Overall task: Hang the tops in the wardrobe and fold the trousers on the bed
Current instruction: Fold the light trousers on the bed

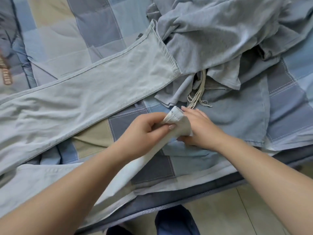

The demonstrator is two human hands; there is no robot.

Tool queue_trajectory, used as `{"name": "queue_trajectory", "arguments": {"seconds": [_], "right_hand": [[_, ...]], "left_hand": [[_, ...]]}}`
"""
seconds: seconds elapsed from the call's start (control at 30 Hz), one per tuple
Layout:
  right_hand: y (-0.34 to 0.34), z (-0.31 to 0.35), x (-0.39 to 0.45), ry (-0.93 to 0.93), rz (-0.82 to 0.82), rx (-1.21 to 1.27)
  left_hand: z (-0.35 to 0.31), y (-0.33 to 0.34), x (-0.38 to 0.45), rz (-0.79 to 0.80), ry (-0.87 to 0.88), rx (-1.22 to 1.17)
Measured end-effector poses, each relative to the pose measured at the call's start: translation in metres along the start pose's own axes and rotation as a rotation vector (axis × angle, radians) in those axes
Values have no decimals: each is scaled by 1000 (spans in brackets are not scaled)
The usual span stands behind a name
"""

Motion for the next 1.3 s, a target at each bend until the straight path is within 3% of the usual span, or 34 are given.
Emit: {"name": "queue_trajectory", "arguments": {"seconds": [0.1,0.17,0.27,0.33,0.37,0.53,0.63,0.8,0.87,0.97,1.03,1.13,1.3], "right_hand": [[-11,-24,-18,129,-183,343],[-8,-44,-40,240,-288,594],[3,-59,-70,356,-292,565],[13,-63,-81,406,-172,475],[15,-68,-87,431,-132,448],[7,-116,-119,620,-255,601],[23,-136,-121,712,-276,559],[68,-145,-113,782,-317,674],[78,-140,-123,812,-455,874],[119,-123,-147,919,-732,1396],[159,-97,-152,957,-780,1681],[223,-26,-135,984,-603,1863],[312,129,-84,967,-153,1967]], "left_hand": [[-7,-23,7,-27,-23,-25],[-10,-41,20,-96,-33,140],[-10,-42,58,-44,-138,837],[2,-27,87,105,-258,1063],[5,-18,100,156,-278,1060],[-7,4,134,69,-183,777],[20,12,128,54,-144,681],[123,-7,44,-106,-417,428],[149,1,-10,-185,-447,310],[187,17,-108,-295,-570,39],[217,32,-174,-366,-703,-203],[247,40,-267,-559,-838,-574],[276,20,-379,-844,-885,-879]]}}
Point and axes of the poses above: each hand's wrist, its own x-axis towards the middle knuckle, its own y-axis out of the palm, z = x × y, the point moved 10 cm from there along x, towards the middle knuckle, and after that the axes turned 9 degrees about z, right-handed, at the moved point
